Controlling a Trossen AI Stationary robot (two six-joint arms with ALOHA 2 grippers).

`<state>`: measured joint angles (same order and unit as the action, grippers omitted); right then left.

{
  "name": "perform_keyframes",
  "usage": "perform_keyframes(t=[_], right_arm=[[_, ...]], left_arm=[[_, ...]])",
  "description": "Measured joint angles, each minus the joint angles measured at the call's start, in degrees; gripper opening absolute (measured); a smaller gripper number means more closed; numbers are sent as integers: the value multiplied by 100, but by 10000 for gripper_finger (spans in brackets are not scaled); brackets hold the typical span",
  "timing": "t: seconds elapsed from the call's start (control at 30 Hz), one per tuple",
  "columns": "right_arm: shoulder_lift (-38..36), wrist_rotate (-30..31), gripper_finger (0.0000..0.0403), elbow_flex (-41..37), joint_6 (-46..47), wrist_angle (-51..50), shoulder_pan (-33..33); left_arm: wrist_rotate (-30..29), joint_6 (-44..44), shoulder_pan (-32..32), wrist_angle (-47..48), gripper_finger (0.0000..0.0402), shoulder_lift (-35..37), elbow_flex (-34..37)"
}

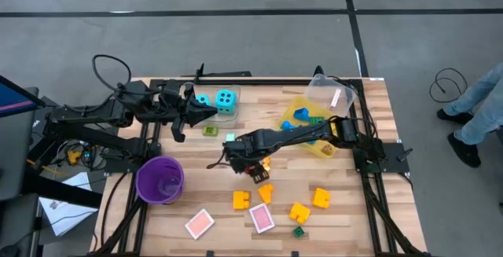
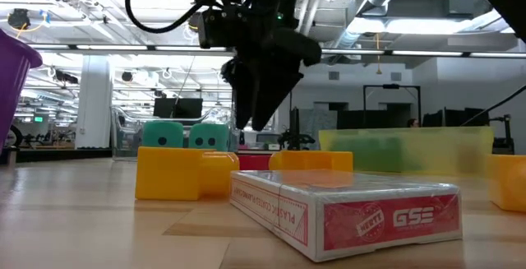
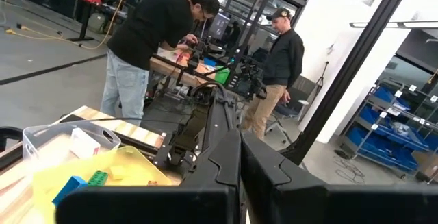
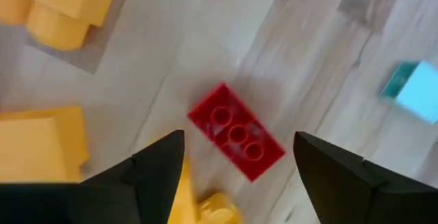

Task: Pick & Place Toys
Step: Put the red game piece into the yellow bin

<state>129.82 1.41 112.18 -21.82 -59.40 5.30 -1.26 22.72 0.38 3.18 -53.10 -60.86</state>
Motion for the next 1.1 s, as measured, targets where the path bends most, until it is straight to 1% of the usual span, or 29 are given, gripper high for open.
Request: perform_keyframes(t=[0.27,0.37,0.43,0.5,0.63,0.77,0.83,0.9,0.97,1.03,1.1], right_arm=[[2,11,268,2,-1150,334,-7],[2,-3,268,0,-1268,364,-36],[0,-164,268,-2,-1343,383,-62],[0,-340,268,-2,-1607,378,-97],[0,-379,268,-2,-2062,450,-102],[147,-415,268,12,-1977,475,-88],[242,-420,268,-31,-1935,224,-83],[385,-389,268,11,-1796,536,-79],[415,-294,268,-12,-1699,280,-80],[515,-287,268,9,-1650,350,-88],[570,-287,268,-17,-1583,63,-133]], left_arm=[[2,-123,0,37,0,2,0],[3,-125,0,105,0,2,0],[2,-125,0,112,0,2,0],[3,-126,0,126,0,2,0],[4,-144,0,119,0,2,0],[4,-146,0,114,0,2,0],[4,-146,0,114,0,2,0],[4,-146,0,97,0,-9,0],[5,-146,0,97,0,-15,0],[5,-146,0,98,0,-15,0],[7,-146,-1,95,0,-15,0]])
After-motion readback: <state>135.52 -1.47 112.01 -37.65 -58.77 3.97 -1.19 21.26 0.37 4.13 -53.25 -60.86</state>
